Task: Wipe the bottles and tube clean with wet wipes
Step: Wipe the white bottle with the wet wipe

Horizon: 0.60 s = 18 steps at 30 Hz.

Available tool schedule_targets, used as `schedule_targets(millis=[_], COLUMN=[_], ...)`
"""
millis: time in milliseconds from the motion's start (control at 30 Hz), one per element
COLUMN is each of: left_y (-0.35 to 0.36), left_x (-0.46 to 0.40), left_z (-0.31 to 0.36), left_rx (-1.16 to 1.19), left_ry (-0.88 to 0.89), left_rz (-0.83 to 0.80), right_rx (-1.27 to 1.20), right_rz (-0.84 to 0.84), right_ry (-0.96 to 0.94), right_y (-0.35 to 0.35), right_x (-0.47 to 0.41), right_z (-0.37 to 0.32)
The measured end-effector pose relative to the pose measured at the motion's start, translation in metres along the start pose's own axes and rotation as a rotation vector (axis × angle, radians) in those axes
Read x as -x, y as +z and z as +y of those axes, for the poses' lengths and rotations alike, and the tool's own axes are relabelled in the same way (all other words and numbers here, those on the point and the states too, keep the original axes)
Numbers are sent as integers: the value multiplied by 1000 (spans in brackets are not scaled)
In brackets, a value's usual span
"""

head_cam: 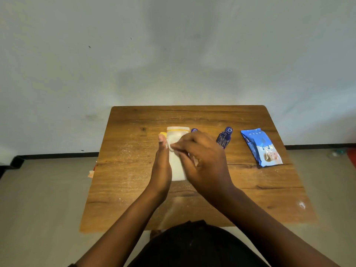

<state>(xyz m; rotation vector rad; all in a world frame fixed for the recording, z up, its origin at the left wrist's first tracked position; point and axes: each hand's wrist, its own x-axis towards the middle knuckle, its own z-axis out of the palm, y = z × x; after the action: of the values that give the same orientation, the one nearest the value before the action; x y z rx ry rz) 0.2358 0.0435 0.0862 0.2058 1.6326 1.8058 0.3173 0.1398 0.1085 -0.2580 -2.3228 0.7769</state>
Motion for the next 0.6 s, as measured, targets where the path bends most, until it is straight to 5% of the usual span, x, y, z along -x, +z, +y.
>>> schedule_targets(millis=[100, 333, 600], left_y=[-2, 5, -5], left_x=[-3, -1, 6], left_z=[-2, 2, 2], left_rx=[13, -123, -83], left_ry=[17, 142, 180], left_rz=[52, 47, -26], right_rx=[-37, -159, -166], right_rz=[-87, 95, 100], right_ry=[-20, 132, 181], right_y=[3, 5, 3], right_x=[23, -10, -28], right_z=[-5, -8, -2])
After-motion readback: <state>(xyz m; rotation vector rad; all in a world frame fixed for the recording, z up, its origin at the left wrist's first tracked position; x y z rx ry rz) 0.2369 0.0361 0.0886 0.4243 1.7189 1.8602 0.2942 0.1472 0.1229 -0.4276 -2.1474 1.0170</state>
